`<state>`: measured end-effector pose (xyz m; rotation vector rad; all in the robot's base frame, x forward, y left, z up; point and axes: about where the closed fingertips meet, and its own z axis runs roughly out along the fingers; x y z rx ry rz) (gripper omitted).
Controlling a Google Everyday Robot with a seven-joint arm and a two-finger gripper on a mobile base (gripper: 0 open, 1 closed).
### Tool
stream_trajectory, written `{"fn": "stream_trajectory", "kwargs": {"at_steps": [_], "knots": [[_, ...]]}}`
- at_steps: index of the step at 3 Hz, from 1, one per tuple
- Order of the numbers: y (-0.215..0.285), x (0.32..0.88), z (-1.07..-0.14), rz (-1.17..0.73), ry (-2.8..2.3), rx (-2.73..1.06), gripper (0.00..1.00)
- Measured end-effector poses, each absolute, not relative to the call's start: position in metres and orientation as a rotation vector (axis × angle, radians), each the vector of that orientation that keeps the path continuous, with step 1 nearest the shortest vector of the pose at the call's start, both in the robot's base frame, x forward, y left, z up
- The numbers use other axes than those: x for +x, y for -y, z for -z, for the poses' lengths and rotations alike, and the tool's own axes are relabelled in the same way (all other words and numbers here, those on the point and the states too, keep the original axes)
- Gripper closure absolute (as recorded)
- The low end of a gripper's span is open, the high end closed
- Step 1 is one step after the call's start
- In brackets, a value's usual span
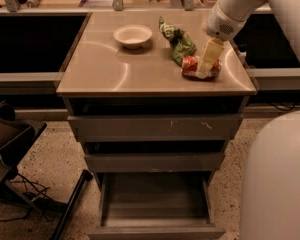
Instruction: Place coke can into bottom drawer
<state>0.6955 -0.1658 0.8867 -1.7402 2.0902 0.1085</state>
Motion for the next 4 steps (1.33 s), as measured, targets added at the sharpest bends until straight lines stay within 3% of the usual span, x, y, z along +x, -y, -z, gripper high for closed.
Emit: {"fn": "stream_trajectory", "kwargs": {"at_steps": [2, 4], "knots": [[0.1641, 0.7112, -0.8363, -0.233, -2.126, -1.738, 0.0], [0.1641, 0.7112, -0.8362, -0.233, -2.126, -1.738, 0.42]]}}
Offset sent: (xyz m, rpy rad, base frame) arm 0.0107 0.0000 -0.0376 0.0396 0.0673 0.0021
